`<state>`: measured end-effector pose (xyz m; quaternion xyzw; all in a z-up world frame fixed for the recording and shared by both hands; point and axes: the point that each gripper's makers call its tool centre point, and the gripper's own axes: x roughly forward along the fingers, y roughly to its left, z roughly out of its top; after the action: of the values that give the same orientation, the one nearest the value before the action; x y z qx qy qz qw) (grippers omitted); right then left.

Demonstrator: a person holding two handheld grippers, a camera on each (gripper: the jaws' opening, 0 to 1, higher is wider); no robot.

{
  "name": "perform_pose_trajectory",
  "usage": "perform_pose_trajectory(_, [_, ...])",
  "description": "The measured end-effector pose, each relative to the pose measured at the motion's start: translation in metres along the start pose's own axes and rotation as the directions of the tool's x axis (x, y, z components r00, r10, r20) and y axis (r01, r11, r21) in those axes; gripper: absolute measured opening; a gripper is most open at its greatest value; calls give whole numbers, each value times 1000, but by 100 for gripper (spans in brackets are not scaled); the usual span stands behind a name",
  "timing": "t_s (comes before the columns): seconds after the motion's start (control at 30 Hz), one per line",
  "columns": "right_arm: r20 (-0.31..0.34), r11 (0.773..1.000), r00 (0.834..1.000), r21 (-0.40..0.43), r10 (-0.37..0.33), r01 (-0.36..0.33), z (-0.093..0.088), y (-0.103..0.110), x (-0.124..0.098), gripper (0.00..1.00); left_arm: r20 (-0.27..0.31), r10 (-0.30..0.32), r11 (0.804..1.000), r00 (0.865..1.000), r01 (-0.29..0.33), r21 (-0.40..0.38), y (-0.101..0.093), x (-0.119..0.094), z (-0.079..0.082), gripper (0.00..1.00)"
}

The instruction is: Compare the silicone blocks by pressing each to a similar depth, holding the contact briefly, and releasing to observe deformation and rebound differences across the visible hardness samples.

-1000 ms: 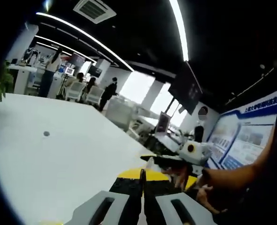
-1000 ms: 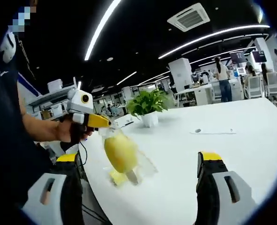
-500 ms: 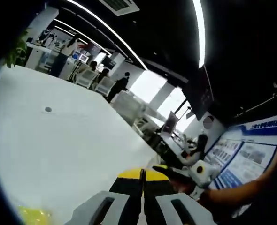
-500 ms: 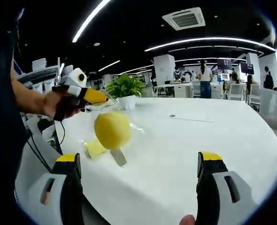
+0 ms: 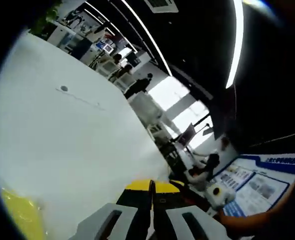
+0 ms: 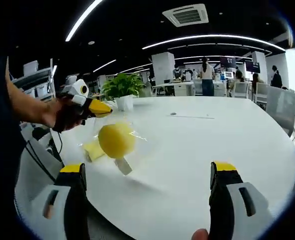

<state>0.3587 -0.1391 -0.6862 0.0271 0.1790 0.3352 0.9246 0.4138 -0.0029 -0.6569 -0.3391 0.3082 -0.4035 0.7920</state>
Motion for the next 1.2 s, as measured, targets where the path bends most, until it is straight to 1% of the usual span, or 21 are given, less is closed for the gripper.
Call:
perform_pose_trajectory(0.07, [-4, 1000, 1000, 16, 10, -10, -2, 2, 0, 96, 4, 19, 1000, 1000, -19, -8, 9, -1, -2, 0])
perform_pose_trajectory(0.2, [-9, 1000, 1000, 7, 12, -12, -3, 5, 2, 97, 22, 62, 998, 998, -61, -18, 29, -4, 2, 0])
perform_pose_trajectory(0.27, [-5, 1000, 1000, 10, 13, -13, -2, 5, 3, 97, 27, 90, 996, 996, -90, 0, 36, -5, 4, 0])
perform_pose_trajectory(0.33, [-14, 1000, 1000, 19, 17, -16, -3, 5, 4, 96, 38, 122, 991, 992, -124, 53, 45, -6, 8, 0])
perform_pose_trajectory(0.4, [-13, 1000, 1000, 19, 18, -18, -3, 5, 4, 96, 57, 182, 980, 982, -186, 76, 59, -7, 11, 0])
perform_pose_trajectory(0.47, [-15, 1000, 1000, 14, 16, -15, -2, 6, 4, 96, 50, 193, 977, 980, -197, 86, 66, -5, 10, 0])
perform_pose_trajectory(0.53, [-14, 1000, 1000, 11, 11, -11, -2, 5, 3, 96, 42, 245, 961, 969, -248, 125, 78, -4, 9, 0])
perform_pose_trajectory(0.57, [-16, 1000, 1000, 9, 7, -7, -2, 4, 3, 96, 33, 255, 959, 966, -257, 121, 81, -3, 8, 0])
perform_pose_trajectory(0.63, [-21, 1000, 1000, 11, 5, -5, -1, 4, 2, 96, 6, 308, 945, 951, -307, 113, 93, -3, 2, 0])
perform_pose_trajectory(0.7, [-17, 1000, 1000, 5, -2, 2, 0, 3, 1, 96, 5, 313, 941, 950, -311, 133, 96, -1, 0, 0])
perform_pose_trajectory(0.8, [-17, 1000, 1000, 21, -7, 7, 1, 2, 0, 96, -12, 369, 921, 929, -364, 140, 113, 0, -6, 0])
perform_pose_trajectory(0.83, [-23, 1000, 1000, 28, -2, 3, -1, 3, 0, 96, -19, 394, 912, 919, -388, 132, 119, -1, -8, 0])
perform_pose_trajectory(0.87, [-27, 1000, 1000, 28, 1, 0, -2, 4, 0, 96, -22, 414, 908, 910, -411, 86, 125, -1, -10, 0])
perform_pose_trajectory(0.9, [-31, 1000, 1000, 23, 2, -1, -3, 5, 0, 96, -17, 398, 915, 917, -395, 83, 125, 1, -11, 0])
perform_pose_trajectory(0.93, [-37, 1000, 999, 10, 2, -2, -3, 7, 0, 96, -22, 401, 914, 916, -398, 82, 126, 3, -12, 0])
perform_pose_trajectory(1.0, [-40, 1000, 999, -4, 0, 0, -2, 8, -1, 96, -37, 423, 898, 905, -414, 148, 130, 3, -16, 0])
perform_pose_trajectory(1.03, [-42, 1000, 999, -7, 0, 0, -2, 8, -1, 96, -41, 417, 901, 908, -406, 155, 130, 5, -18, 0])
perform_pose_trajectory(1.07, [-42, 1000, 999, -8, -1, 0, -3, 8, -2, 96, -45, 422, 899, 906, -411, 149, 132, 5, -19, 0])
perform_pose_trajectory(1.13, [-50, 1000, 999, -11, -7, 6, -5, 5, -2, 96, -55, 444, 886, 894, -429, 177, 138, 2, -22, 0])
perform_pose_trajectory(1.17, [-55, 1000, 998, -12, -10, 10, -7, 5, -2, 96, -70, 470, 865, 880, -443, 236, 143, 0, -25, 0])
perform_pose_trajectory(1.2, [-56, 1000, 998, -8, -12, 12, -7, 5, -3, 96, -85, 489, 852, 868, -454, 260, 148, -2, -29, 0])
